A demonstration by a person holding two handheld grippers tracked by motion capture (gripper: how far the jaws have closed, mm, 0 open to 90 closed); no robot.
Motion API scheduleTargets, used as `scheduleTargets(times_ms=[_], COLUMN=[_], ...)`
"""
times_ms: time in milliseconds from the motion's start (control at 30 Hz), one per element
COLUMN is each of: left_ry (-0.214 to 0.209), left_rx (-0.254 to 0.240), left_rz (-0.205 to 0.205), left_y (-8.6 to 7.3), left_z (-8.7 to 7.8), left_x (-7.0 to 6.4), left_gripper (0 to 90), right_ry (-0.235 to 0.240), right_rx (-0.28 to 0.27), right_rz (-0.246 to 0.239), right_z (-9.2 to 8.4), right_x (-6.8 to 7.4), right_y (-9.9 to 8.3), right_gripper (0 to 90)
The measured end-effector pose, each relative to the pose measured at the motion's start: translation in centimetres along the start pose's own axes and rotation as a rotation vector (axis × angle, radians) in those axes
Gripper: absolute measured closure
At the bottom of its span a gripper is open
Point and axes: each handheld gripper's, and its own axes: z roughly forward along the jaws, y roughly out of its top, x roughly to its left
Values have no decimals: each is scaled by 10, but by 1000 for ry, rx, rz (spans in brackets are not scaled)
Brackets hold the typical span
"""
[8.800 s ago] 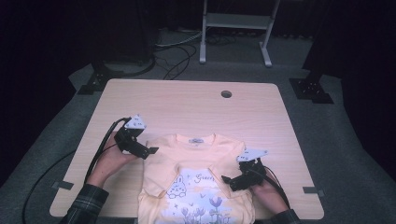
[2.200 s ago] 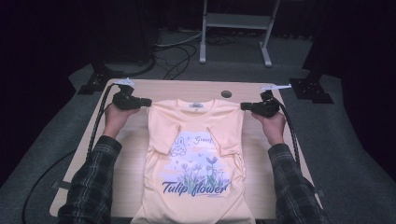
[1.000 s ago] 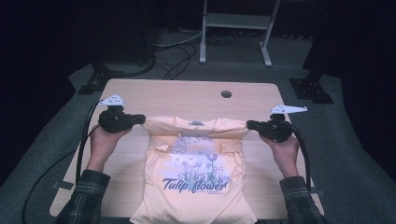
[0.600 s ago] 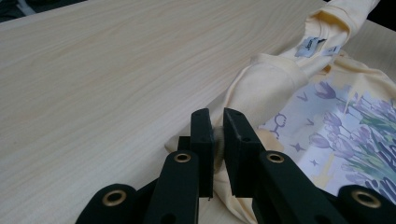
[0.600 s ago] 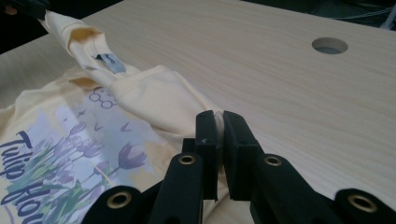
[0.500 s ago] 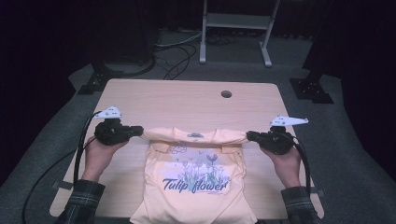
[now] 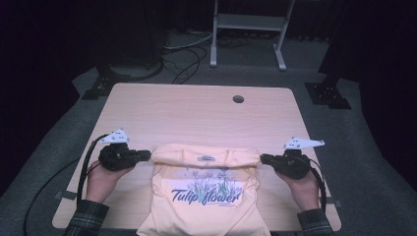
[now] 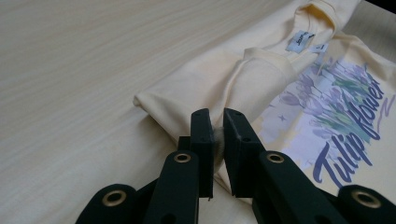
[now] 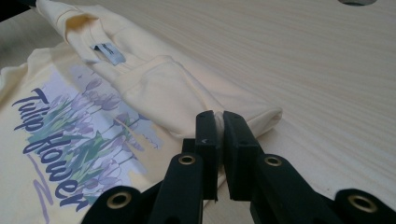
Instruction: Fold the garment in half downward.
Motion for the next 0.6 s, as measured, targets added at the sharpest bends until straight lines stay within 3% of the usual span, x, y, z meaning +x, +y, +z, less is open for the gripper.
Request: scheduleTargets(times_ms=[367,600], left_ry=[-5,2], left_rx=[127,149], left_rz=[-9,-15], left_y=[-18,-21], left_z=[19,23], left_x=[-2,-1], left_gripper=[825,825], right_ry=[6,3], right_rx=[106,158], right_rz=[-6,-1], right_z=[12,19], right_x=[2,2], right_y=[-16,-23], right_gripper=[852,853])
